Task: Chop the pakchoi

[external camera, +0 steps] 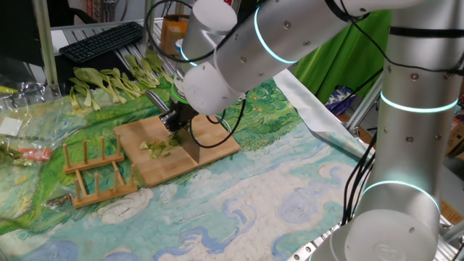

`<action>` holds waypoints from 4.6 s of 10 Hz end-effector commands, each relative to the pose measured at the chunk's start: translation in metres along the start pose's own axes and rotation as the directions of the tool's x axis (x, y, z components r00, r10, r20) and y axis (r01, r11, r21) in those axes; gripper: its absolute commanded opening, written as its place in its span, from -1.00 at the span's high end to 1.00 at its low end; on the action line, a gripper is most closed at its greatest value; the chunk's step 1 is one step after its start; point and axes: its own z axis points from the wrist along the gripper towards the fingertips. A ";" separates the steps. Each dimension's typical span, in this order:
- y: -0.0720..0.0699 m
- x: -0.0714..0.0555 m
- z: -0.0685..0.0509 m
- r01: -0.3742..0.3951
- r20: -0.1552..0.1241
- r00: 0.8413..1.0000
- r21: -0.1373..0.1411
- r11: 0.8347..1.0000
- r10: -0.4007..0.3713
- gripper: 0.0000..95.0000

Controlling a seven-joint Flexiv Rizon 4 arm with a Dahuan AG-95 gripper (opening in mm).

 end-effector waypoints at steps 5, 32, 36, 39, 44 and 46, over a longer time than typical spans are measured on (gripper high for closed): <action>-0.002 -0.016 0.008 0.000 -0.042 0.999 0.007 1.000 0.001 1.00; 0.019 -0.005 -0.010 -0.060 -0.122 0.991 -0.014 0.998 0.058 1.00; 0.012 -0.007 -0.026 -0.032 -0.124 0.992 -0.009 0.999 0.031 1.00; -0.003 -0.014 -0.038 -0.001 -0.124 0.992 -0.008 1.000 0.000 1.00; -0.022 -0.013 -0.034 0.027 -0.115 0.993 -0.013 1.000 -0.028 1.00; -0.024 -0.012 -0.033 0.031 -0.114 0.993 -0.013 0.999 -0.032 1.00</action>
